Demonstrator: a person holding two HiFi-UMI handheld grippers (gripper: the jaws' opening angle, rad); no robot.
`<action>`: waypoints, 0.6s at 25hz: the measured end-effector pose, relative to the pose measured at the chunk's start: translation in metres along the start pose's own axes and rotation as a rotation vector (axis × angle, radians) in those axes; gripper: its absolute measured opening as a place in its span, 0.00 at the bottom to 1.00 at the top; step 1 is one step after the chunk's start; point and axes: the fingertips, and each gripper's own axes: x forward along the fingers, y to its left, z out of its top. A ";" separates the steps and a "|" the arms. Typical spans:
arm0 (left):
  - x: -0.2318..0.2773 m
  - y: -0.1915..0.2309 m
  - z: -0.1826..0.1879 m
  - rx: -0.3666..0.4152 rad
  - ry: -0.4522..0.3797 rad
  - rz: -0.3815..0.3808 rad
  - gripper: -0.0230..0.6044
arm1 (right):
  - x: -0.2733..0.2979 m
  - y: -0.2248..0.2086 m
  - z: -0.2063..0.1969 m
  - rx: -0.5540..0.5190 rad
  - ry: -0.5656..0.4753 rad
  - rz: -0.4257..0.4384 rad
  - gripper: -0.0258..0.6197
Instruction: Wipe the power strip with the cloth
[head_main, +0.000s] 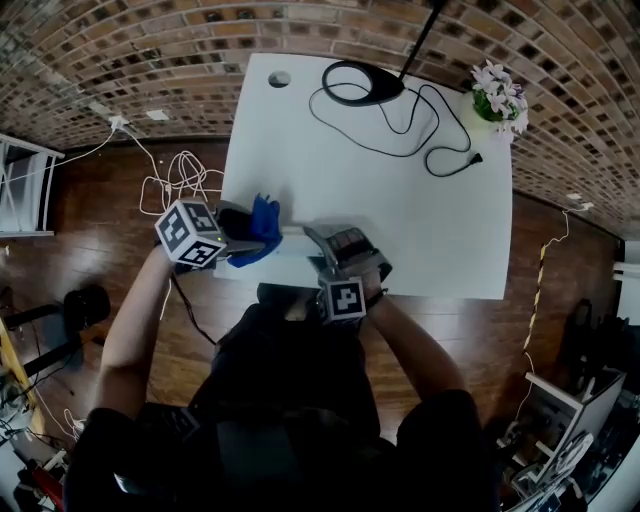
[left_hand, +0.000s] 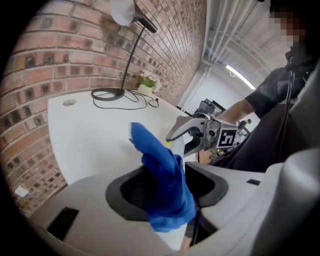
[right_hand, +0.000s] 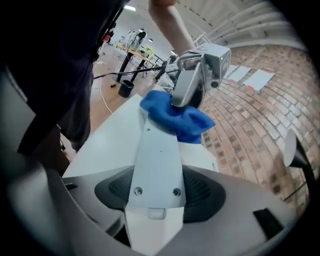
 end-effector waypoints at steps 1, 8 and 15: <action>0.003 -0.003 0.000 0.008 0.023 -0.028 0.42 | -0.003 -0.002 -0.001 -0.025 0.010 -0.030 0.46; 0.038 -0.008 -0.014 0.141 0.221 -0.098 0.49 | -0.011 -0.006 0.007 -0.145 -0.017 -0.113 0.46; 0.063 -0.019 -0.023 0.252 0.339 -0.154 0.40 | -0.008 0.001 -0.004 -0.143 0.013 -0.091 0.46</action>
